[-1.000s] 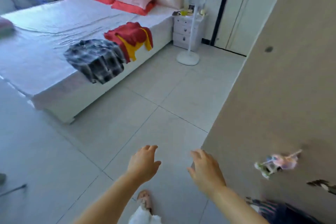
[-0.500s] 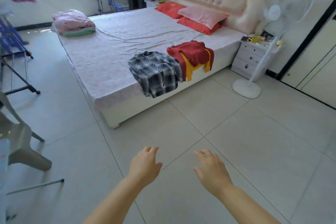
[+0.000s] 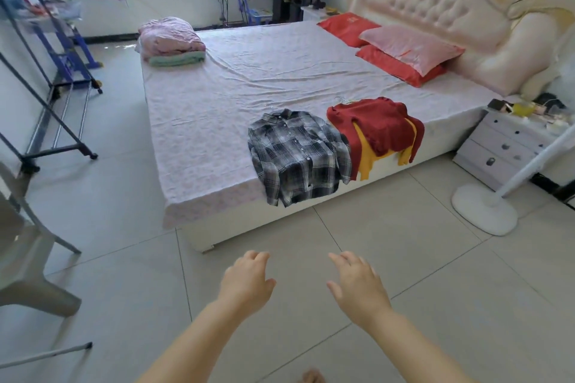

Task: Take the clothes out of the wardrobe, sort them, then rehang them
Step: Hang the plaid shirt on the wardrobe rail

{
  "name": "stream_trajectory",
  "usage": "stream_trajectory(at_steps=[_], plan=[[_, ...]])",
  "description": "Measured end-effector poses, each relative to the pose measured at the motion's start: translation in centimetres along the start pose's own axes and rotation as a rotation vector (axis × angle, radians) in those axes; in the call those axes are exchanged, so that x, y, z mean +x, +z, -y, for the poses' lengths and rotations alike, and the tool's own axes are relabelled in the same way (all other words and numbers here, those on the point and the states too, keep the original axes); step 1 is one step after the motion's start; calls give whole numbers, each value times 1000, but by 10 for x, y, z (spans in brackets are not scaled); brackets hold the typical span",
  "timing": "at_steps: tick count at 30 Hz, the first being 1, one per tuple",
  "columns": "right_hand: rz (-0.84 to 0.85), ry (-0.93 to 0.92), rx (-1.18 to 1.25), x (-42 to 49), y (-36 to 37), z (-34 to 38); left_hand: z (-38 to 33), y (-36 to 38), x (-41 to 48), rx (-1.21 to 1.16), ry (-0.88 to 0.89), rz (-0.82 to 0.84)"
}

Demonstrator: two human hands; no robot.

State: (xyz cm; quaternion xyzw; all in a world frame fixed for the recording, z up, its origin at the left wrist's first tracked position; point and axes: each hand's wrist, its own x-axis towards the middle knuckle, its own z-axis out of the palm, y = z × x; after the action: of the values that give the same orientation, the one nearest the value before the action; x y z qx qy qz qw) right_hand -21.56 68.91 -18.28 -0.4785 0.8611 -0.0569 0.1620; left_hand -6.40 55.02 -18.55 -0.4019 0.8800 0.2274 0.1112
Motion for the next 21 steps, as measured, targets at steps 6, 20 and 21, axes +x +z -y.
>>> stream_trajectory(at_steps=[6, 20, 21], plan=[[15, -61, -17, 130, -42, -21, -17, -50, 102, -46, -66, -41], [74, -82, -73, 449, -86, -6, 25, -180, 393, -113, -79, -12], [68, -86, -79, 470, -93, -3, 29, -193, 412, -101, -76, -15]])
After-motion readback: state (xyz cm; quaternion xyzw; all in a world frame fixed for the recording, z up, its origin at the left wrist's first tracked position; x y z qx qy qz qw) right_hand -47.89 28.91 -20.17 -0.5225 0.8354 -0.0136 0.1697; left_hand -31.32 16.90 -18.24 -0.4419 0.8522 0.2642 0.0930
